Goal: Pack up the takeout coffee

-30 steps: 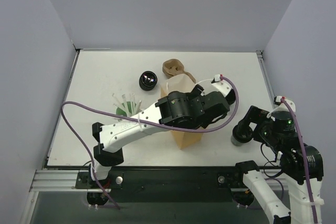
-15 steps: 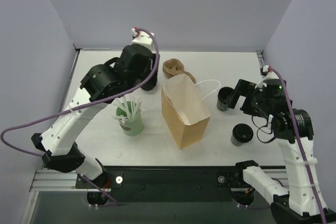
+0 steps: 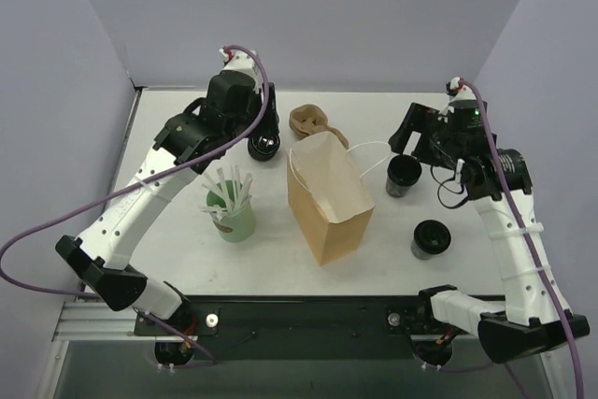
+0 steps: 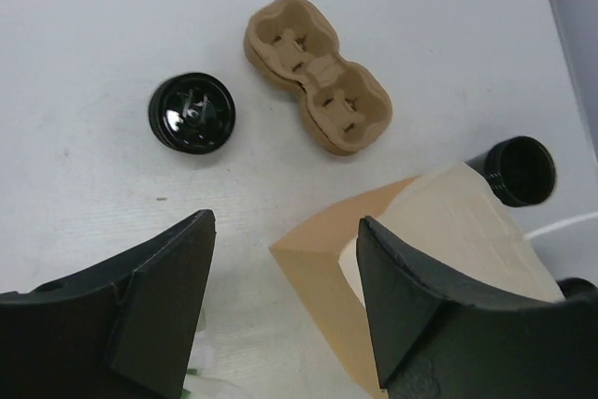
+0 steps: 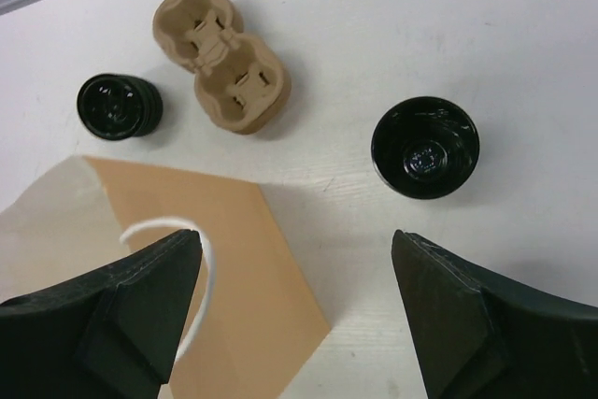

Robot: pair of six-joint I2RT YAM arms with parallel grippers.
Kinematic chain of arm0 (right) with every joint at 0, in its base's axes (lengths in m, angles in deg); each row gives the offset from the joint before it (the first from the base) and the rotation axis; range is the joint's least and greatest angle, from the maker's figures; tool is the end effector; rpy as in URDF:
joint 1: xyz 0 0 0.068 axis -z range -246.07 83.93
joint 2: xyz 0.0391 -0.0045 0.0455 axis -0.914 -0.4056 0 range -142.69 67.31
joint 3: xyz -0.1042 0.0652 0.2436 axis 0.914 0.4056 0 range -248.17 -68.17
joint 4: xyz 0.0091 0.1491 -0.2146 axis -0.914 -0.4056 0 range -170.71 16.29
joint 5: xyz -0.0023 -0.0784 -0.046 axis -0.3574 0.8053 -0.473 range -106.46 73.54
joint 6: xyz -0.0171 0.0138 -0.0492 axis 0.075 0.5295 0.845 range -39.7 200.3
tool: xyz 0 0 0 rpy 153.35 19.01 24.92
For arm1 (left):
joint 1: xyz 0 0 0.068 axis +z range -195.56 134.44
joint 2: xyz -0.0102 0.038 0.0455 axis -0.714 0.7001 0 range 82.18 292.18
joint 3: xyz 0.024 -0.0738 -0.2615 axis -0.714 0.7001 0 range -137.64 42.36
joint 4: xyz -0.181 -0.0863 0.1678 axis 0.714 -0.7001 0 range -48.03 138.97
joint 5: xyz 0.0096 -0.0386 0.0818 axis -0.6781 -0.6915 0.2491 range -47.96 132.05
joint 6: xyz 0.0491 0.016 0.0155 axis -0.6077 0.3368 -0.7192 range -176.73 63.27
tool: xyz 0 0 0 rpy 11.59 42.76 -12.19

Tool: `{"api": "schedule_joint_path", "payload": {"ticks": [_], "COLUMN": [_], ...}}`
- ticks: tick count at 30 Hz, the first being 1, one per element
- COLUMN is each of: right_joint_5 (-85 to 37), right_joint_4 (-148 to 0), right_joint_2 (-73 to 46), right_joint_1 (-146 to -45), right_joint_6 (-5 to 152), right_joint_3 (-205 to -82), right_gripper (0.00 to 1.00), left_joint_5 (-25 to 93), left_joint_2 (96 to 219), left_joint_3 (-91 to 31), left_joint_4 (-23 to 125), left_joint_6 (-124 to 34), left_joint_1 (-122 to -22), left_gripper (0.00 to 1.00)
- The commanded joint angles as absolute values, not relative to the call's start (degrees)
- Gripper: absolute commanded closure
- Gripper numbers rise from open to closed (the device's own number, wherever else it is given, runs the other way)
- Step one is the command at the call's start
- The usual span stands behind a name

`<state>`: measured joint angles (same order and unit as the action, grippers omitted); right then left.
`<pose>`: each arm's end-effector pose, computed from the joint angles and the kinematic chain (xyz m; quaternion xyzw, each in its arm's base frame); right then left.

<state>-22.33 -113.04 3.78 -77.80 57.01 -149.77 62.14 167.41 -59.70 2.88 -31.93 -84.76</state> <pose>0.2132 0.0480 0.4433 0.0543 0.8231 0.2099 0.5249 0.2472 -0.1858 0.4524 0.0189 0.8539 -0.1362 0.5020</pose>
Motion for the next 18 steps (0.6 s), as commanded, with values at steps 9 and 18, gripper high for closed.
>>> {"api": "schedule_joint_path", "payload": {"ticks": [9, 18], "right_joint_5": [-23.4, -25.6], "right_joint_4": [-105.5, -104.5], "right_joint_2": [-12.5, -17.7], "right_joint_1": [-76.6, -76.6], "right_joint_6": [50.6, 50.3], "right_joint_3": [-157.2, -156.3], "right_gripper": [0.17, 0.18], "left_joint_5": [60.1, 76.6], "left_joint_2": [152.9, 159.9], "left_joint_3": [-51.1, -58.8], "left_joint_4": [-2.8, -12.3], "left_joint_6": [-6.7, 10.6], "left_joint_1": [-102.2, -119.3], "left_gripper": [0.31, 0.32]}}
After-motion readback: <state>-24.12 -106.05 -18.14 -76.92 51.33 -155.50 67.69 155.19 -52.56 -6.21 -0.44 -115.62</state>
